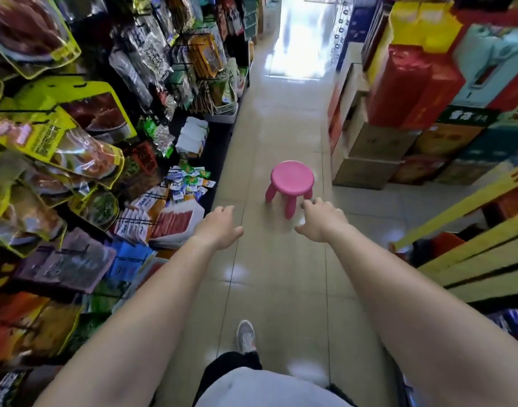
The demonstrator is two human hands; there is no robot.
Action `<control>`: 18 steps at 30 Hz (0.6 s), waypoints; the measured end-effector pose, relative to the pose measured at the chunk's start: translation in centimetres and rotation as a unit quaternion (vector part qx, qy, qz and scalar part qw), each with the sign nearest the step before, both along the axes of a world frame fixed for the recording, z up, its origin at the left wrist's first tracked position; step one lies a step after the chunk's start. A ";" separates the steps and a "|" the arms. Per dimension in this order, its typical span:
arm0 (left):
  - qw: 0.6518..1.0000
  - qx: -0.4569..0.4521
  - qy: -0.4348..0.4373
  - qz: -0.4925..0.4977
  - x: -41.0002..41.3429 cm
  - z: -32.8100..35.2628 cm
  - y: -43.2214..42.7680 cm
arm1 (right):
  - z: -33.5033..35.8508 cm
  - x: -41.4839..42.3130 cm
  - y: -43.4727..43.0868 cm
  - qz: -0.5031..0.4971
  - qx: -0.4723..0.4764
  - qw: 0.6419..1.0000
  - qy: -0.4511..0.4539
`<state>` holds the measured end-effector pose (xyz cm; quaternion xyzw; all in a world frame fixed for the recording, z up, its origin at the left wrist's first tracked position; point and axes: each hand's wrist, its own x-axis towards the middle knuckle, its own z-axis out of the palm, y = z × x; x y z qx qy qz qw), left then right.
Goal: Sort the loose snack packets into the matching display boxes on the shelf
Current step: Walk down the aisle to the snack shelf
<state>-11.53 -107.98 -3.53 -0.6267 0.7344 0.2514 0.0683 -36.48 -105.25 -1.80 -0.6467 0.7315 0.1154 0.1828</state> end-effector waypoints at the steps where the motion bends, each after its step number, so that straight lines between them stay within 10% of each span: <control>1: 1.000 0.003 0.000 -0.003 0.3 0.2 -2.1 | 0.3 0.3 -2.1 0.000 0.003 1.000 0.002; 18: 1.000 0.013 -0.021 0.011 -3.4 -1.4 -37.9 | -2.6 -5.0 -36.7 -0.035 0.022 0.998 -0.038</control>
